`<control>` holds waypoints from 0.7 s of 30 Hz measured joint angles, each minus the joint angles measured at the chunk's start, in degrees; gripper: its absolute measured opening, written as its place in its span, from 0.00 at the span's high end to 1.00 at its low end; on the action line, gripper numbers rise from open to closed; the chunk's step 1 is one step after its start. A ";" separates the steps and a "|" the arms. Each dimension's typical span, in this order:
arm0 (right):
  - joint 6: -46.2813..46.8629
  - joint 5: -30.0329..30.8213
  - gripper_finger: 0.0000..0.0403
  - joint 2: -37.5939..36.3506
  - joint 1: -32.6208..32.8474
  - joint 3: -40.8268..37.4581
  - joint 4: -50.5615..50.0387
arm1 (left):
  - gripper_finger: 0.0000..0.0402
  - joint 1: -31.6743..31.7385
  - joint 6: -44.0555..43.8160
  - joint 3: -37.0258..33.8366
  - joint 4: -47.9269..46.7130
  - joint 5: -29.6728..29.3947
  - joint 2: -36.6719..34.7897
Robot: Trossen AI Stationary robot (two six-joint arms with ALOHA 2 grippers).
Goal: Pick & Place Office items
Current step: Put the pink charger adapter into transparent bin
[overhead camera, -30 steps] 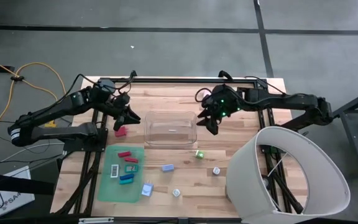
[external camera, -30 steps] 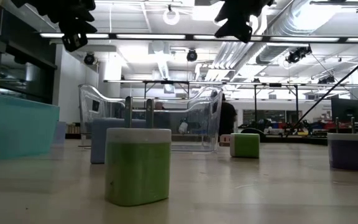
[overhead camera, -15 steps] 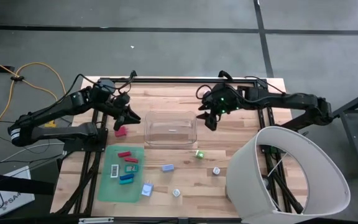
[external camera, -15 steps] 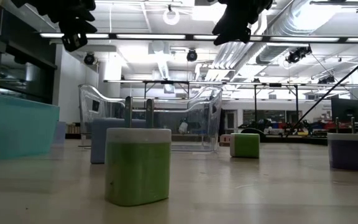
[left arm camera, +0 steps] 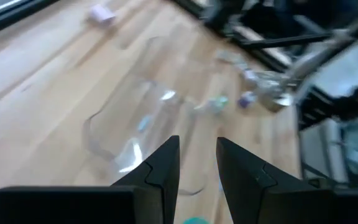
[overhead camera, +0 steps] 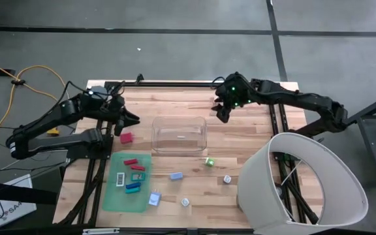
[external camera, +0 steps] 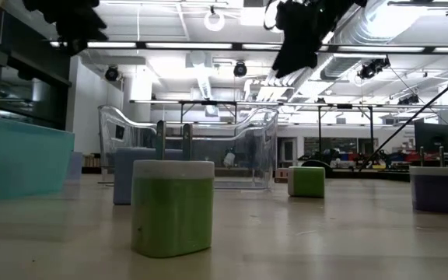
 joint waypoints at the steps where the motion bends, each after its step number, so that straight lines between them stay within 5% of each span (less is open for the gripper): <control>1: -0.72 0.24 0.56 0.54 -0.44 -0.14 0.18 | 0.75 0.00 -0.34 -0.02 -1.06 -1.79 -0.67; 11: -5.84 7.34 0.56 6.42 -3.90 -1.68 -0.49 | 0.75 0.00 -1.08 -0.58 -2.77 -3.55 -2.68; 21: -7.44 8.13 0.56 14.34 -6.65 -1.65 -1.63 | 0.75 0.00 -1.50 -0.59 -3.06 -3.50 -2.76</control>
